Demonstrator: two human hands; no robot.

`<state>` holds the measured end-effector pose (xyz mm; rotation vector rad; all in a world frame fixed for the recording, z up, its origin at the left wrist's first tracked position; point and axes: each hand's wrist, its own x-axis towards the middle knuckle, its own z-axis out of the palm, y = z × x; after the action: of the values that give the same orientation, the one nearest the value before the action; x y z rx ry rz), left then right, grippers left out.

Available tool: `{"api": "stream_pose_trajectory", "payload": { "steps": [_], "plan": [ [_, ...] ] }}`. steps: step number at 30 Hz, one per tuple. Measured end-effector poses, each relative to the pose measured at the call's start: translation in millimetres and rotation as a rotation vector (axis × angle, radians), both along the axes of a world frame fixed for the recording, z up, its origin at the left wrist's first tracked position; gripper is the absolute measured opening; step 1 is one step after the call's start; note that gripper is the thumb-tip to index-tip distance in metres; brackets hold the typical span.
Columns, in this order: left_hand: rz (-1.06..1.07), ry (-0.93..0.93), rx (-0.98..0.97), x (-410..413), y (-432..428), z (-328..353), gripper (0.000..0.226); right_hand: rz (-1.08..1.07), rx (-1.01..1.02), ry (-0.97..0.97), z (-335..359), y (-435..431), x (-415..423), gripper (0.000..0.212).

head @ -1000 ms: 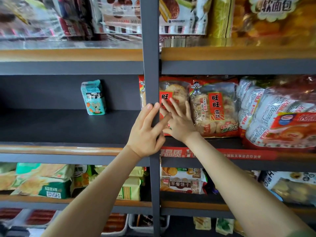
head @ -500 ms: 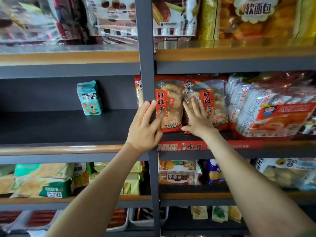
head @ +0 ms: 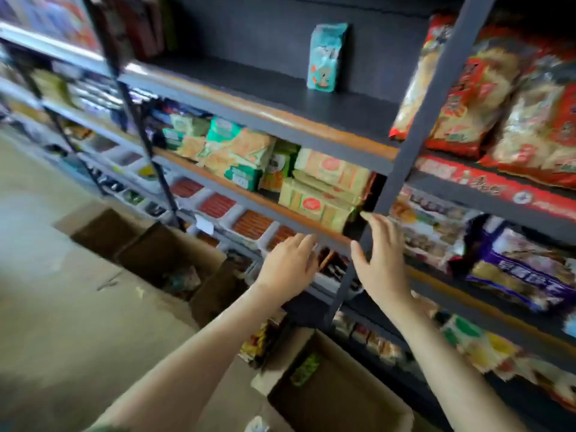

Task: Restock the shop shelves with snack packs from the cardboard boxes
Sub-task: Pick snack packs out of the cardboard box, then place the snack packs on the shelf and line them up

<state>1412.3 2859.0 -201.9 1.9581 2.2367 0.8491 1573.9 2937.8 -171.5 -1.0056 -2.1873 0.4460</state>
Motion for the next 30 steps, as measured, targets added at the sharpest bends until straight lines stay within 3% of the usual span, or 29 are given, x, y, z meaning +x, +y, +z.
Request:
{"api": "stream_pose_trajectory", "payload": {
  "steps": [2, 6, 14, 23, 27, 30],
  "plan": [
    [0.133, -0.017, -0.080, -13, -78, -36, 0.034, 0.214, -0.150, -0.117, -38, -43, -25, 0.044],
    [0.442, -0.062, -0.284, -30, -238, -91, 0.031, 0.542, -0.199, -0.302, -89, -124, -87, 0.049],
    [1.034, -0.264, -0.482, -24, -473, -125, 0.037, 1.064, -0.299, -0.583, -120, -296, -192, 0.056],
    [1.284, -0.486, -0.568, -82, -572, -173, 0.034, 1.146, -0.450, -0.818, -178, -413, -283, 0.071],
    [1.353, -0.588, -0.546, -143, -598, -191, 0.043, 1.174, -0.141, -0.762, -199, -457, -360, 0.077],
    [1.422, -0.769, -0.530, -187, -618, -214, 0.040, 1.233, 0.073, -0.798, -214, -498, -429, 0.089]
  ]
}}
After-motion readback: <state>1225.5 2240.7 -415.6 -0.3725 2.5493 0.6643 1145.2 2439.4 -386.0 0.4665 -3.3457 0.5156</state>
